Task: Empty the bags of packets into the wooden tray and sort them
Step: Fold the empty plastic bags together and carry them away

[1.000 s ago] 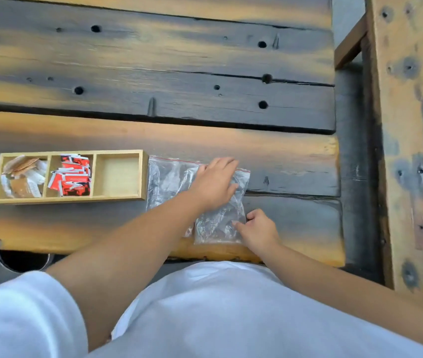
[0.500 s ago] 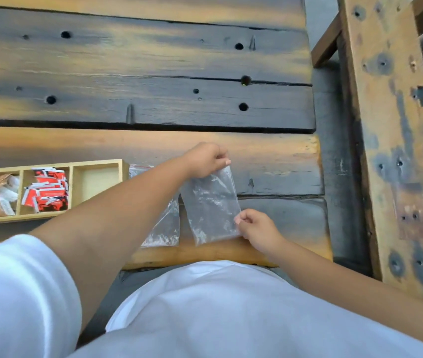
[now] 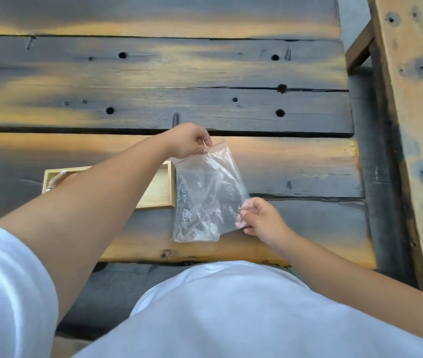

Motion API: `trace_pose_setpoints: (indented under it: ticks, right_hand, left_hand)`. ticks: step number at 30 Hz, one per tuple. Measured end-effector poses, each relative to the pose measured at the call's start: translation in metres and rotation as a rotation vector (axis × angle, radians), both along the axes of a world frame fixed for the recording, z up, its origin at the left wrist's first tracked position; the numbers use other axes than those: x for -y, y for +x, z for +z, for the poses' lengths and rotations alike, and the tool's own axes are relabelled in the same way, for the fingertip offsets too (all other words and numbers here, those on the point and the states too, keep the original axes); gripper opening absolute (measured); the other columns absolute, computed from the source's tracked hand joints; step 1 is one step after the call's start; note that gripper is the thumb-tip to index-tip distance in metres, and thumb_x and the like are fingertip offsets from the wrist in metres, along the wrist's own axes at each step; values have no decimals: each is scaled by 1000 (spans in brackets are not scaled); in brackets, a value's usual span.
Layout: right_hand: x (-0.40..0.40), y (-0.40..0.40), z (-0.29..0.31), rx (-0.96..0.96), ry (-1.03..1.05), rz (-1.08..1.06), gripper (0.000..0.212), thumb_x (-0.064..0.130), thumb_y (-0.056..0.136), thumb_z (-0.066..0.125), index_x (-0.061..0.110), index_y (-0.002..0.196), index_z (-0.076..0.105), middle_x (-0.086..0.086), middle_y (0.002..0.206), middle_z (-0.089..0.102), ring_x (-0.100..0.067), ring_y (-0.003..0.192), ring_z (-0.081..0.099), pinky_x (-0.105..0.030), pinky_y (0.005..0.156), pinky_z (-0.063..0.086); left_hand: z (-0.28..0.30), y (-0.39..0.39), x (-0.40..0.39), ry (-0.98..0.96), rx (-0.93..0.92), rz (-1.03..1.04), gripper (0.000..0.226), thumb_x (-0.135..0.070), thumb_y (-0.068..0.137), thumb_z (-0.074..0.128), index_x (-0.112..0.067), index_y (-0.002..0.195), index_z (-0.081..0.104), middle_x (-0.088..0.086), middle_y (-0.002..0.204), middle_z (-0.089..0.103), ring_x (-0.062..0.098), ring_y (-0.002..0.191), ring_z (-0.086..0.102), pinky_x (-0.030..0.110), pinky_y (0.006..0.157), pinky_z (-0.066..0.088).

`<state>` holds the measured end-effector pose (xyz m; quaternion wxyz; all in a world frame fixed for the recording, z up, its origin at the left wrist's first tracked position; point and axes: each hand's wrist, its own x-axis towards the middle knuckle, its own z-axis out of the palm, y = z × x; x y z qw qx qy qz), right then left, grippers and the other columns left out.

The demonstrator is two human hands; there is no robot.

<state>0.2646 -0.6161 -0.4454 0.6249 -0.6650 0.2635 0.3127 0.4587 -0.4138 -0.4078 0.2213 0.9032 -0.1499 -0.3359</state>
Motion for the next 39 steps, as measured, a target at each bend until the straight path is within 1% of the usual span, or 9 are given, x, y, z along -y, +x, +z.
trace_pose_setpoints:
  ticks: [6, 11, 13, 16, 19, 25, 30, 35, 39]
  right_hand:
    - [-57, -23, -18, -98, -79, 35, 9, 3, 95, 53, 10, 92, 48, -11, 88, 53, -18, 70, 55, -10, 46, 43]
    - [-83, -31, -31, -83, -715, 552, 22, 36, 91, 51, 18, 103, 53, -4, 106, 61, -28, 96, 61, -36, 71, 48]
    - [-89, -35, -29, -26, -814, 549, 35, 42, 88, 56, 20, 114, 48, -1, 115, 53, -25, 105, 57, -37, 73, 46]
    - [-92, -33, -33, -12, -736, 300, 57, 45, 82, 65, 18, 128, 44, 0, 126, 50, -22, 117, 52, -39, 90, 50]
    - [-95, -20, -35, -11, -624, 111, 70, 43, 83, 69, 13, 139, 39, -2, 133, 51, -22, 121, 52, -38, 97, 47]
    - [-95, 12, -39, -77, -575, -2, 63, 46, 86, 65, 15, 135, 41, -1, 101, 59, -18, 88, 60, -37, 72, 50]
    - [-93, 15, -40, -82, -483, -38, 33, 34, 86, 69, 17, 107, 51, -1, 85, 56, -15, 66, 52, -33, 57, 41]
    - [-79, 8, -42, -8, -406, -107, 45, 30, 85, 73, 17, 122, 53, 0, 122, 44, -17, 102, 51, -29, 86, 42]
    - [-71, 7, -40, -53, -276, -126, 52, 23, 85, 74, 11, 127, 46, -7, 114, 59, -23, 107, 59, -35, 93, 49]
  left_hand:
    - [-28, -12, -11, 15, 68, -113, 17, -16, 92, 61, -17, 107, 70, 0, 101, 67, 19, 96, 60, 30, 87, 48]
    - [-63, -23, -13, 46, 110, -244, 21, -14, 92, 57, -13, 110, 69, 7, 109, 68, 25, 103, 60, 30, 87, 46]
    - [-72, -24, -14, 61, 145, -275, 29, -27, 91, 59, -16, 117, 63, 8, 115, 62, 28, 109, 57, 35, 91, 47]
    - [-80, -25, -19, 150, 108, -285, 54, -50, 87, 59, -17, 130, 52, 9, 127, 57, 30, 117, 53, 44, 97, 46]
    - [-85, -26, -25, 205, 101, -351, 48, -45, 90, 58, -17, 128, 54, 8, 128, 61, 30, 117, 55, 42, 96, 47]
    - [-81, -32, -19, 209, 100, -391, 48, -27, 89, 65, -12, 132, 54, 10, 131, 61, 30, 119, 56, 37, 96, 46]
    - [-79, -40, -16, 232, 70, -382, 34, -16, 91, 56, -17, 124, 58, 6, 123, 65, 30, 116, 57, 42, 97, 46]
    - [-59, -45, -14, 105, 89, -348, 24, -10, 92, 52, -8, 114, 60, 14, 113, 66, 34, 107, 58, 32, 81, 41]
    - [-54, -47, -16, 114, 90, -351, 25, -11, 90, 53, -13, 114, 60, 16, 117, 59, 36, 107, 57, 35, 89, 45]
